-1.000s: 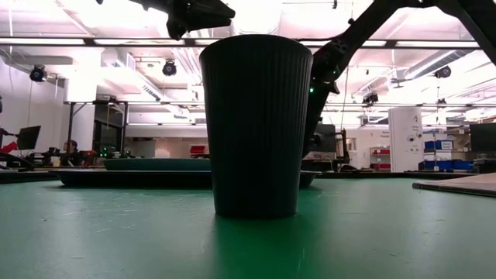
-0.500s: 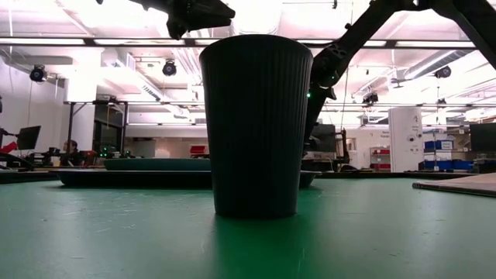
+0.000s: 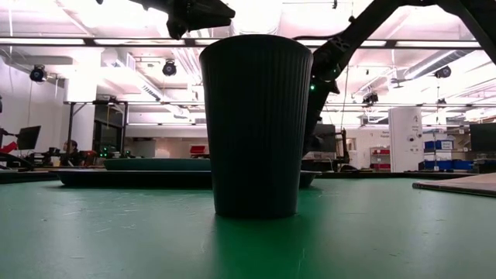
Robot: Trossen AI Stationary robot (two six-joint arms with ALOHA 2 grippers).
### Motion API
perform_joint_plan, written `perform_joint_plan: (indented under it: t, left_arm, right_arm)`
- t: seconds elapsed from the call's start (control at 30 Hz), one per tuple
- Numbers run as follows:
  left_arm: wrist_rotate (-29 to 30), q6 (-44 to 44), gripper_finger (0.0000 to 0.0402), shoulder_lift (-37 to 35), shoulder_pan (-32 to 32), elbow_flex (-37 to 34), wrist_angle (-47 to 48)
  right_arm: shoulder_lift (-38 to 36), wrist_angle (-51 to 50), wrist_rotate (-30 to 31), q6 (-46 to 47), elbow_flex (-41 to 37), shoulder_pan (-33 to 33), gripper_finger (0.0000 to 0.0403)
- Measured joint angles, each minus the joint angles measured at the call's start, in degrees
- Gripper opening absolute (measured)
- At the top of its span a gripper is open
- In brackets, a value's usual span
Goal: Pick and place plate/cup/fork/spoon on tray
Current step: Put the dark blue cup on the black tray to the top right of the green plate
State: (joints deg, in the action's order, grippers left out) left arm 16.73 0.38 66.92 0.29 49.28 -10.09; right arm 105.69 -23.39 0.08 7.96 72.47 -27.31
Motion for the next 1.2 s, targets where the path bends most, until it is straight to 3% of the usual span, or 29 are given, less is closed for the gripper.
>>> perform_joint_plan:
  t: [0.27, 0.53, 0.87, 1.2]
  left_arm:
    - [0.00, 0.00, 0.0109, 0.00, -0.02, 0.02, 0.00]
    - [-0.02, 0.59, 0.0109, -0.75, -0.04, 0.02, 0.86]
    - [-0.01, 2.09, 0.0109, -7.28, -2.60, -1.25, 10.15]
    - [-0.02, 4.52, 0.0109, -21.12, -6.27, -11.60, 6.60]
  right_arm:
    - [0.31, 1.67, 0.00, 0.20, -0.61, 1.07, 0.0008]
    - [-7.86, 2.79, -0.08, -3.52, -5.01, 5.84, 0.0008]
    - [-30.14, 18.93, -0.64, -7.61, -28.68, 13.82, 0.0008]
    - [-54.79, 40.50, -0.75, -16.54, -49.99, 19.59, 0.0008]
